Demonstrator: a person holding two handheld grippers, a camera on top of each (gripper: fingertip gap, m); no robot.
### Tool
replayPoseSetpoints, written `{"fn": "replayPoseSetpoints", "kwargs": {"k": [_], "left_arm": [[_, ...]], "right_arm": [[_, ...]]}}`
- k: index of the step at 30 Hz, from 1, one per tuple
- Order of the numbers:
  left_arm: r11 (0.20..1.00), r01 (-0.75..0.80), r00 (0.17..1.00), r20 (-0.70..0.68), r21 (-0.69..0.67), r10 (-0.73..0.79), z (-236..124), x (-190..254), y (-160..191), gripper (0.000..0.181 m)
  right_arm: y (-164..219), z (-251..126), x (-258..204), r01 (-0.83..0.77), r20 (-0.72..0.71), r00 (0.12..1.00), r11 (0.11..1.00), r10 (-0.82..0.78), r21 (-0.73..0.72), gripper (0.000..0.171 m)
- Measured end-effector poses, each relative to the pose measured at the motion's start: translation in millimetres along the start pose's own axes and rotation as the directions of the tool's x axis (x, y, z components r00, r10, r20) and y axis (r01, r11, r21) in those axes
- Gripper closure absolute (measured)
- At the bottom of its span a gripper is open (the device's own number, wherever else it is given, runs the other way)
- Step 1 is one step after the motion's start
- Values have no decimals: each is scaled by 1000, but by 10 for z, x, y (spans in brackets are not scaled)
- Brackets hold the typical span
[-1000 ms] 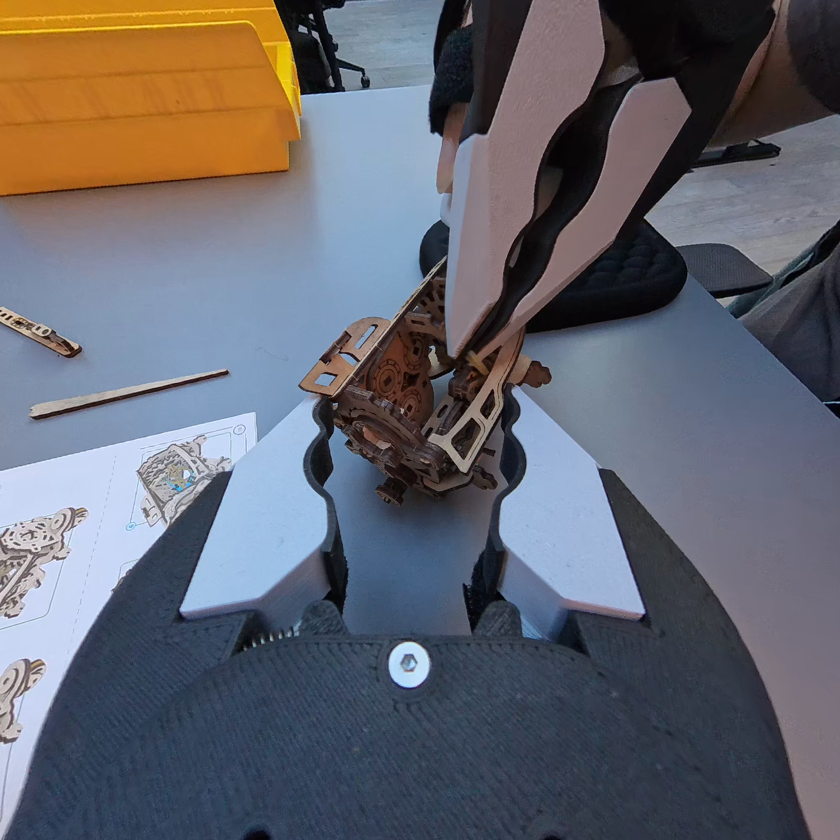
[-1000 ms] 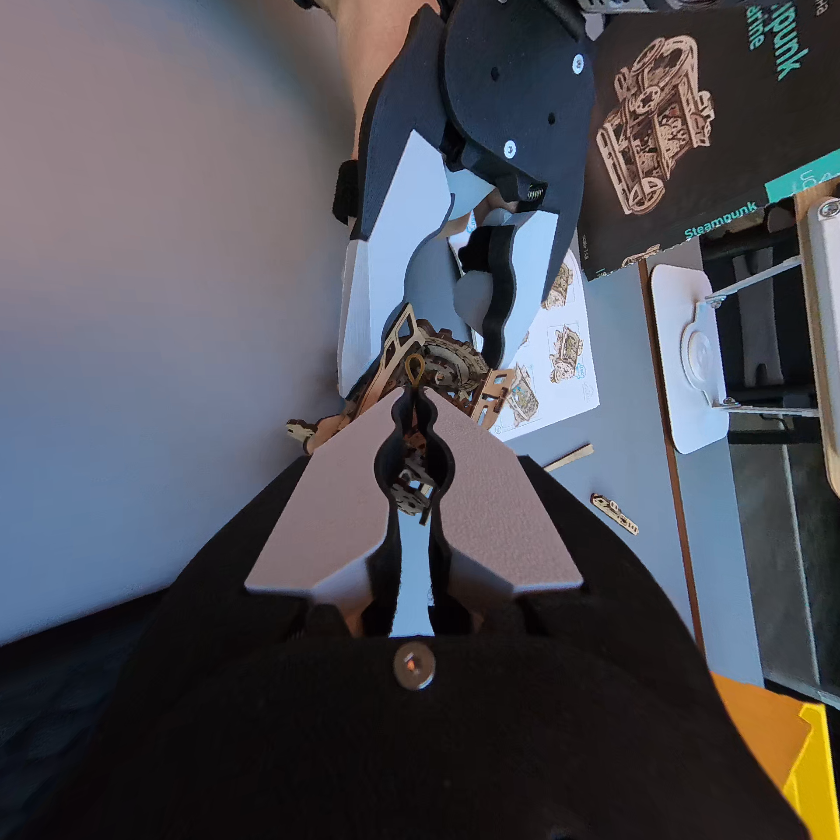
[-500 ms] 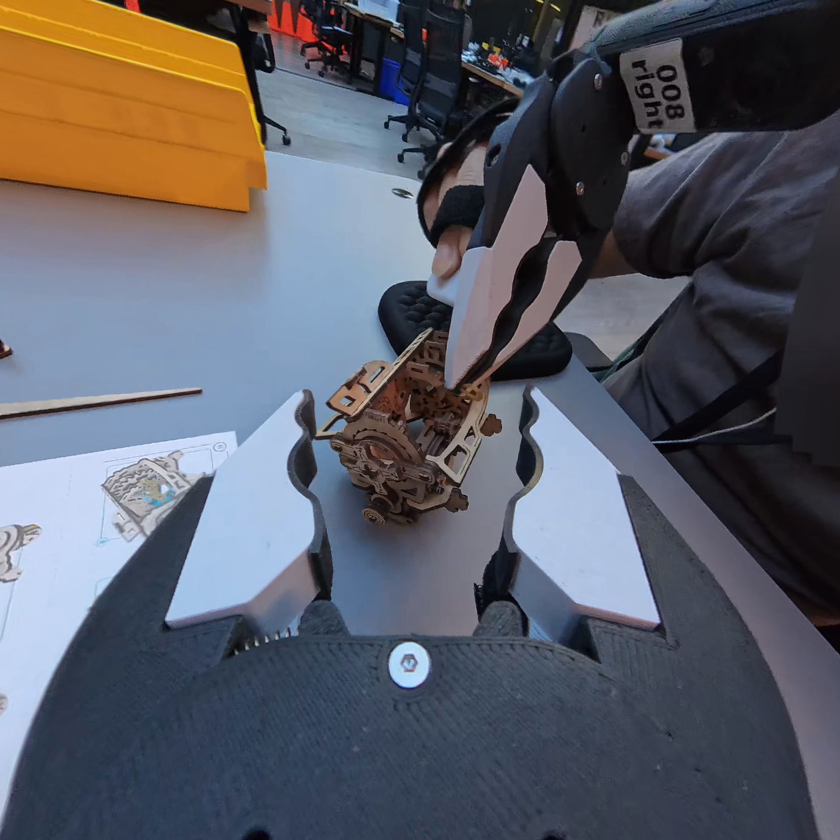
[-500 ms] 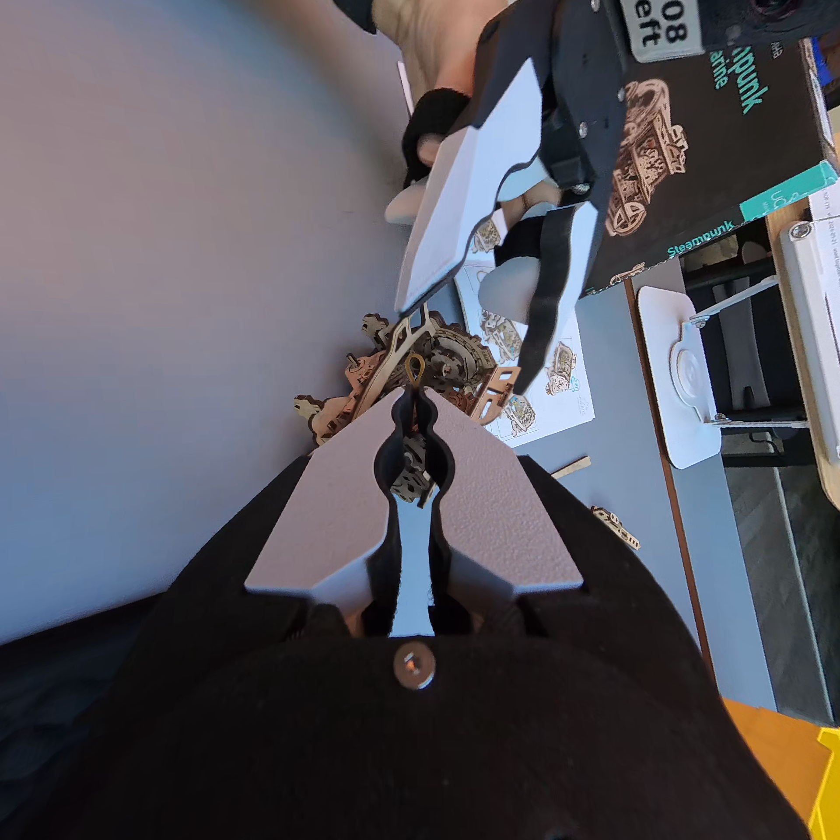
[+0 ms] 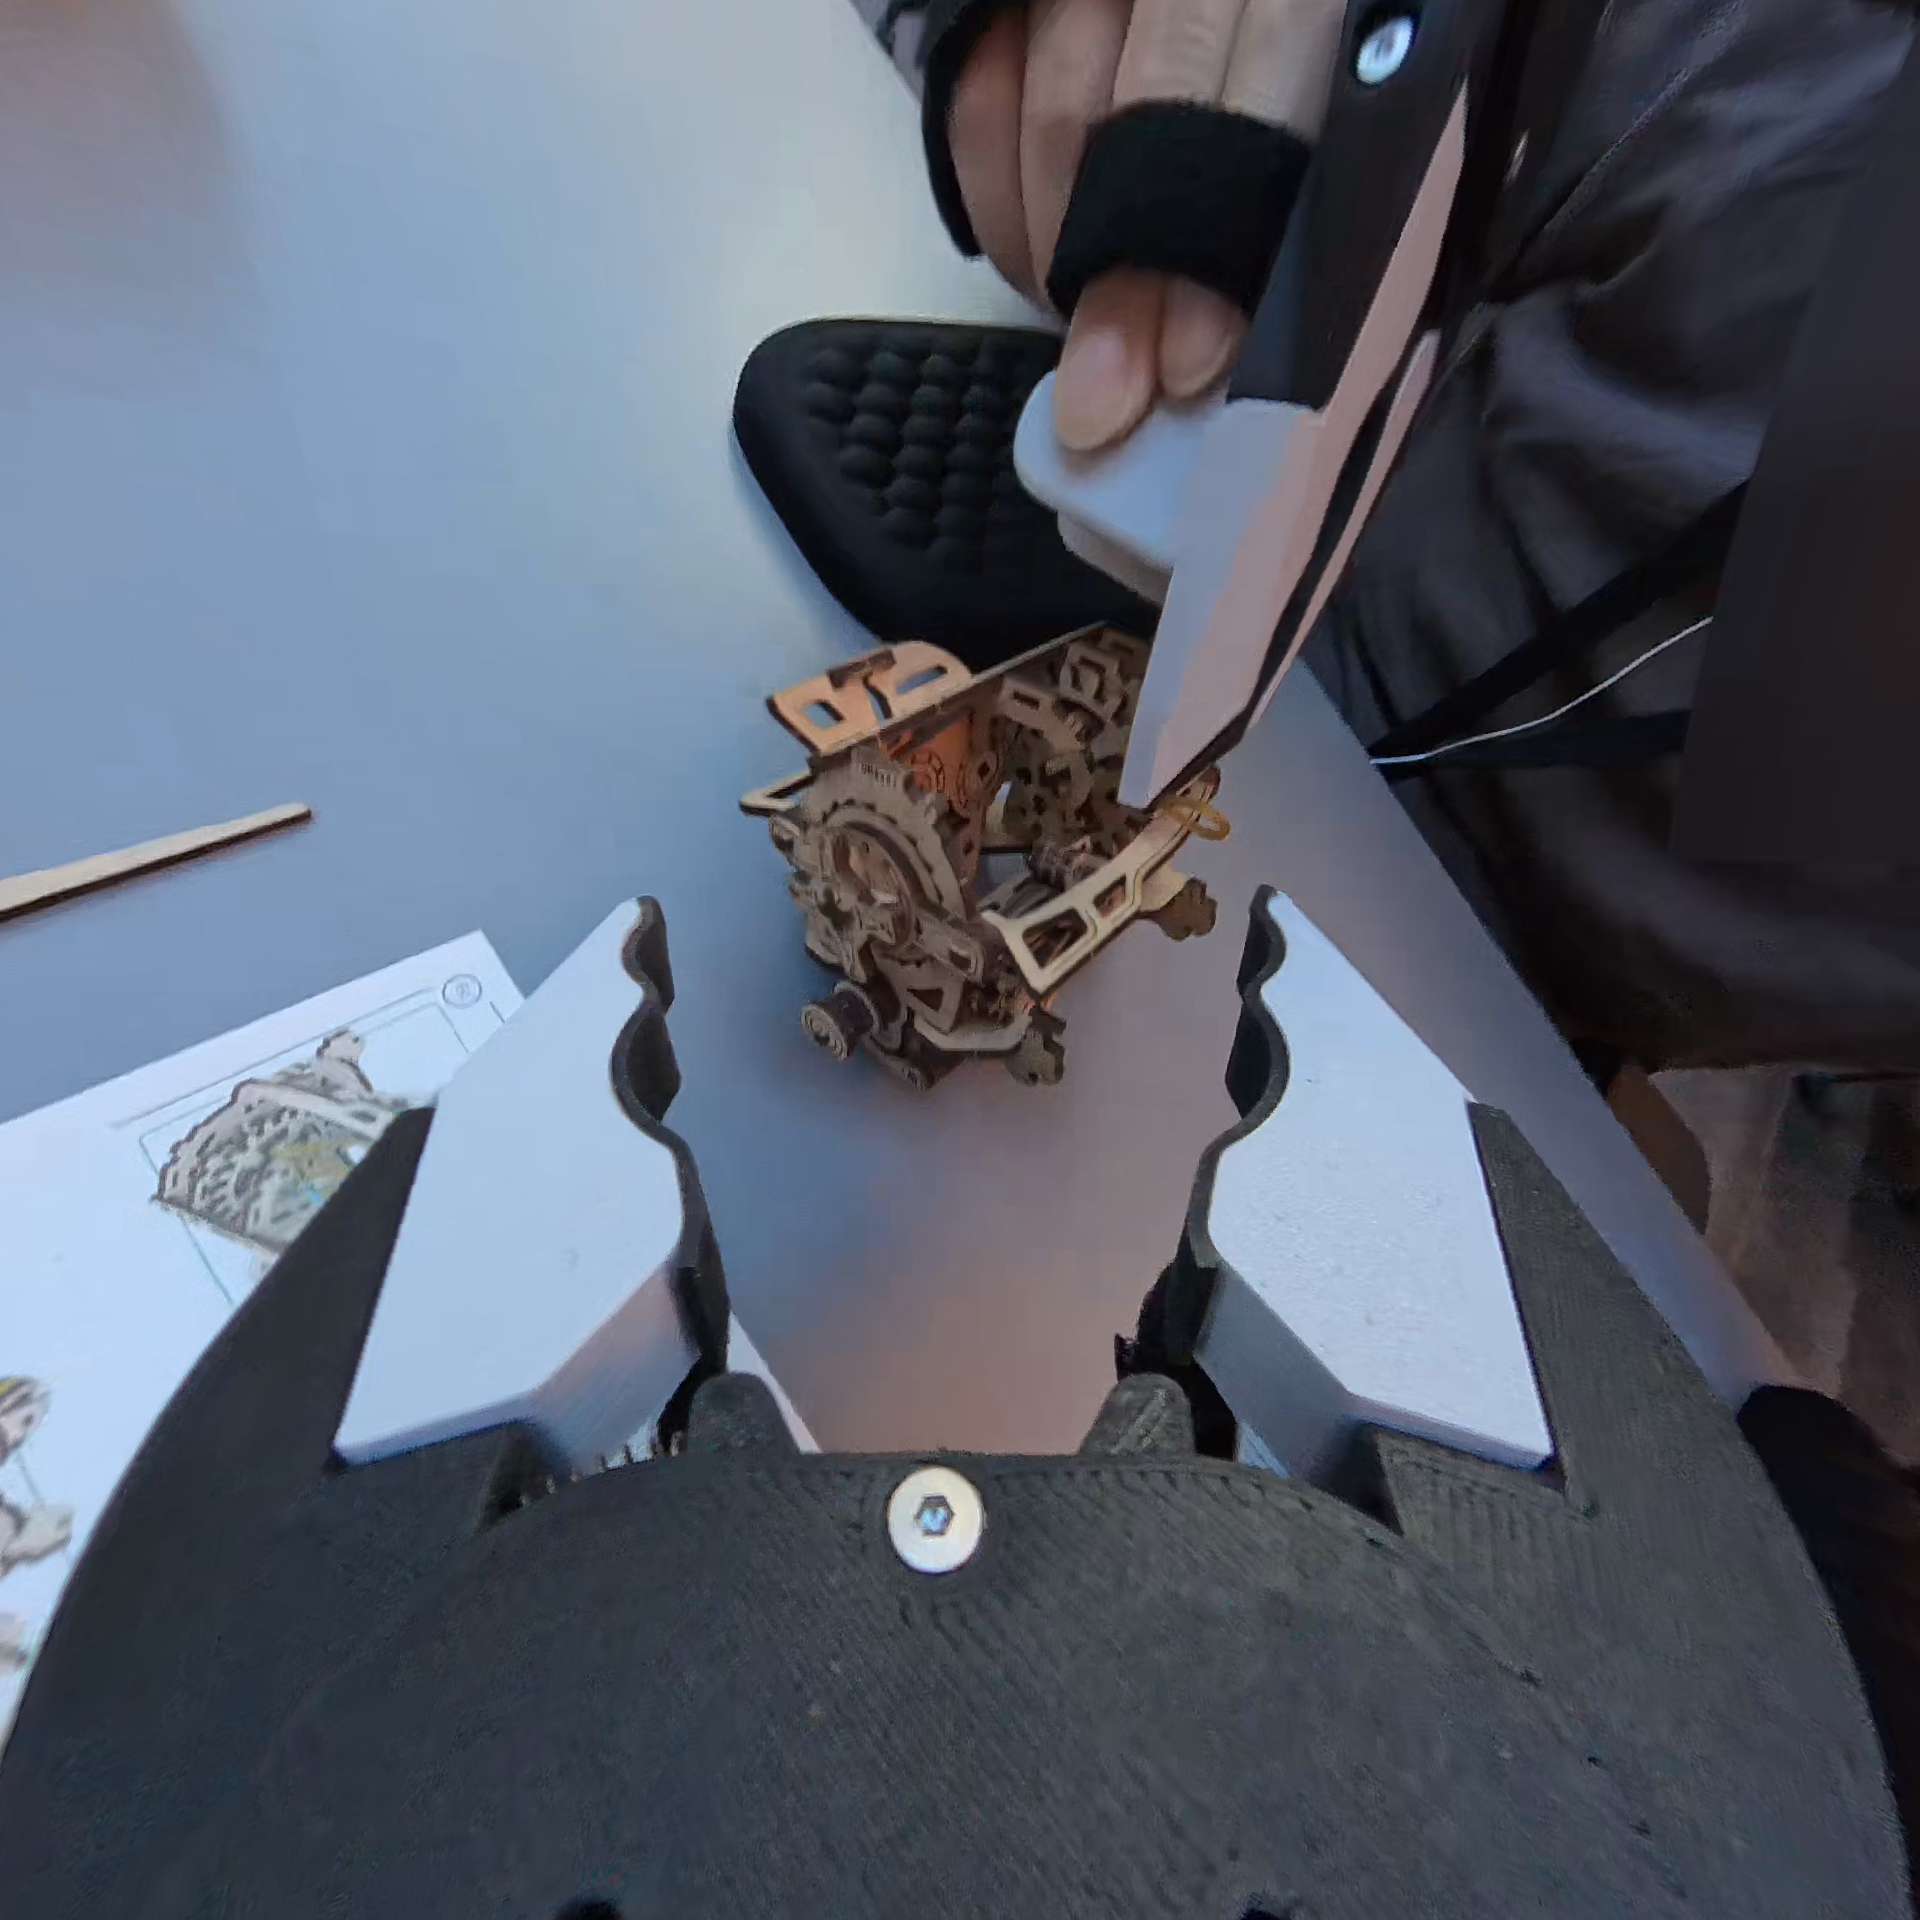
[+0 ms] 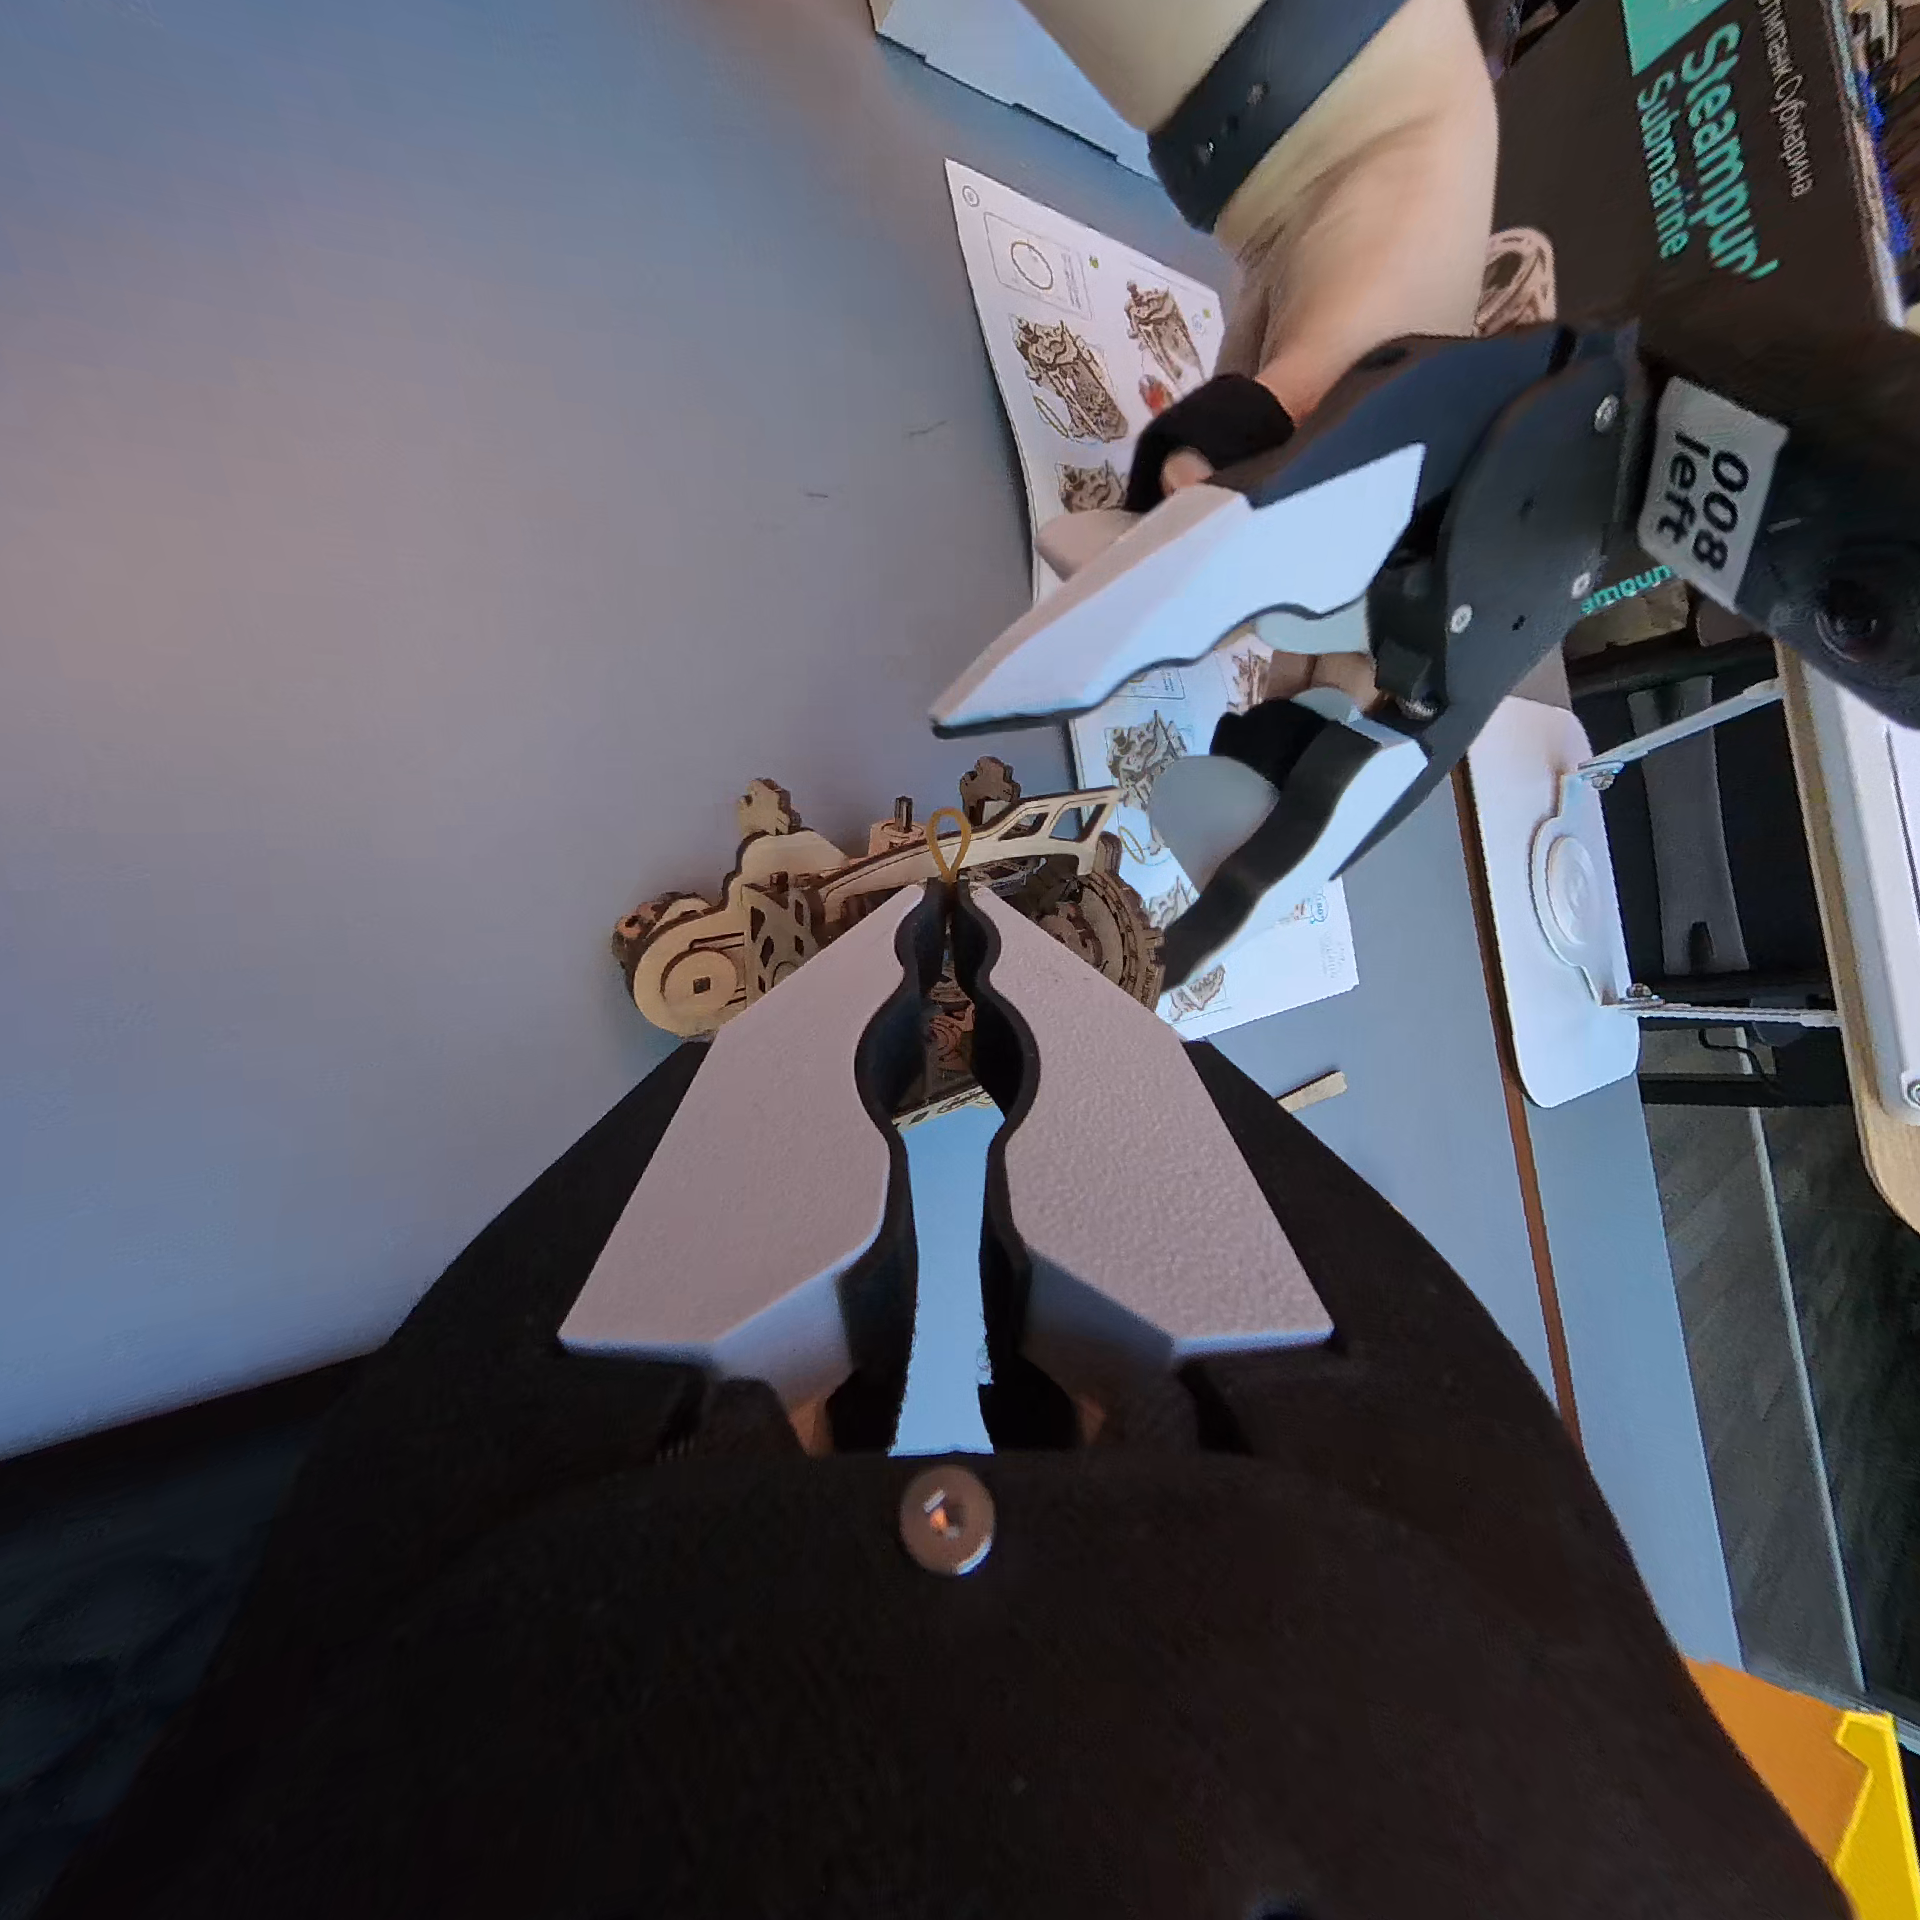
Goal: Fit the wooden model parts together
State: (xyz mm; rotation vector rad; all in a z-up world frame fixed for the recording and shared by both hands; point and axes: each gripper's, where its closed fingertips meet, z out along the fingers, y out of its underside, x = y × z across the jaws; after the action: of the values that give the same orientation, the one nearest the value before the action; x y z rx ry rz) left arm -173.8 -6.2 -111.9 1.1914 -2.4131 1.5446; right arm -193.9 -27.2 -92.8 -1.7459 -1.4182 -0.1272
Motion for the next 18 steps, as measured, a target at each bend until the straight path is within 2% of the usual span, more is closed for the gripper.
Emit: {"fn": "replayPoseSetpoints", "kwargs": {"k": [3,5,11,18], "left_arm": [[997,41,991,-130,62,-33,13,108,-165,86],[998,36,989,-148,58,-27,20,144,-172,91],[992,55,994,-105,112,-44,35,220,-154,90],[971,60,996,54,230,-75,118,310,-104,92]], "right_arm": [[12,-17,4,3,-7,1000,1000,-3,-8,171],[21,-31,3,0,-8,1000,1000,0,-8,171],[83,-73,19,-30,-5,1000,1000,30,6,171],[170,-155,-7,-117,41,992,992,116,42,171]]}}
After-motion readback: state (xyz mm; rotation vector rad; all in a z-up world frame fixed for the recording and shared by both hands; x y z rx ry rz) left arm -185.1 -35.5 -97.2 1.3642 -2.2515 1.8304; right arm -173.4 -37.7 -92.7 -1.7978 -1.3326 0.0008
